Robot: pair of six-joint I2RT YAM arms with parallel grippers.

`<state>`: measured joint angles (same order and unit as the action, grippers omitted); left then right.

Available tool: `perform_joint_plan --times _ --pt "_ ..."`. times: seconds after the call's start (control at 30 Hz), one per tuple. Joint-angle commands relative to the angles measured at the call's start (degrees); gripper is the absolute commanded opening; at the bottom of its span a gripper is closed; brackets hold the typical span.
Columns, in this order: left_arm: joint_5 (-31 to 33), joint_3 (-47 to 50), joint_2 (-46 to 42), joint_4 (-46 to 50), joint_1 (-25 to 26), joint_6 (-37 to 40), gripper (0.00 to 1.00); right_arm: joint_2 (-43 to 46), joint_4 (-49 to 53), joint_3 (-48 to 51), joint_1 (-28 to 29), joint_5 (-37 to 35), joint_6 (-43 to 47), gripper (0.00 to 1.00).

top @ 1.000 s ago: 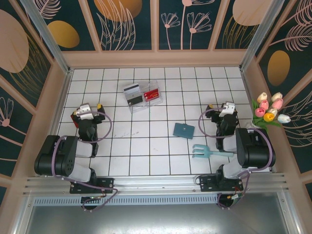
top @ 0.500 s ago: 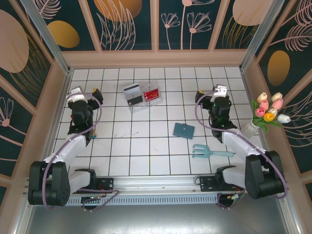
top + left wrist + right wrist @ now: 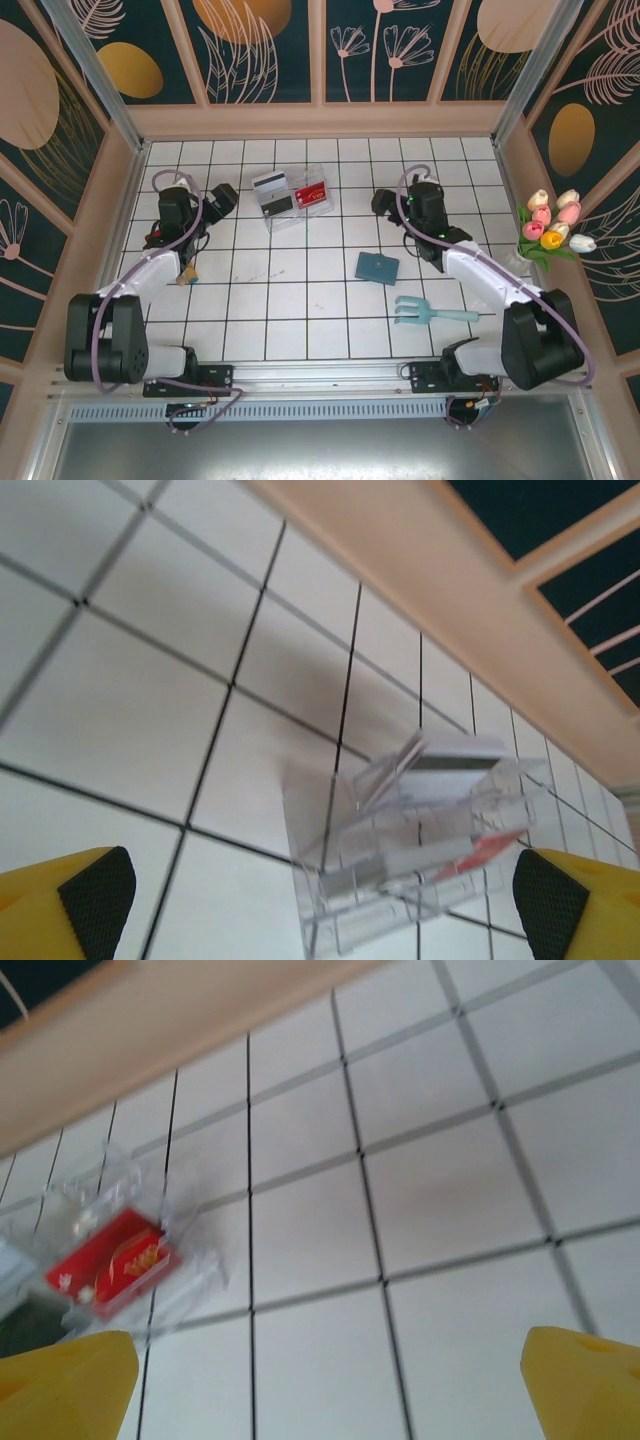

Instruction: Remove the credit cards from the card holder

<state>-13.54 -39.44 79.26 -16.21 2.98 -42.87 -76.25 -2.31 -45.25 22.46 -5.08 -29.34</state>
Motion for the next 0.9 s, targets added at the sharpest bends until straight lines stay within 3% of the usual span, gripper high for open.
perform_joint_plan --times 0.0,0.17,0.53,0.87 --pt "-9.6 -1.4 3.8 -4.1 0.3 -8.0 0.99 -2.9 2.4 -3.4 1.6 3.9 -5.6 0.99" --pt "-13.7 -3.3 9.9 -8.4 2.8 -10.5 0.98 -5.2 0.5 -3.4 4.9 3.2 -9.1 0.99" --pt "-14.8 -14.5 23.6 -7.7 6.0 -8.5 0.99 -7.0 4.1 -2.5 7.2 4.0 -12.0 0.99" --pt "-18.7 -21.9 29.2 -9.0 6.8 -8.7 0.98 -4.2 6.9 1.1 8.0 3.3 -14.4 0.99"
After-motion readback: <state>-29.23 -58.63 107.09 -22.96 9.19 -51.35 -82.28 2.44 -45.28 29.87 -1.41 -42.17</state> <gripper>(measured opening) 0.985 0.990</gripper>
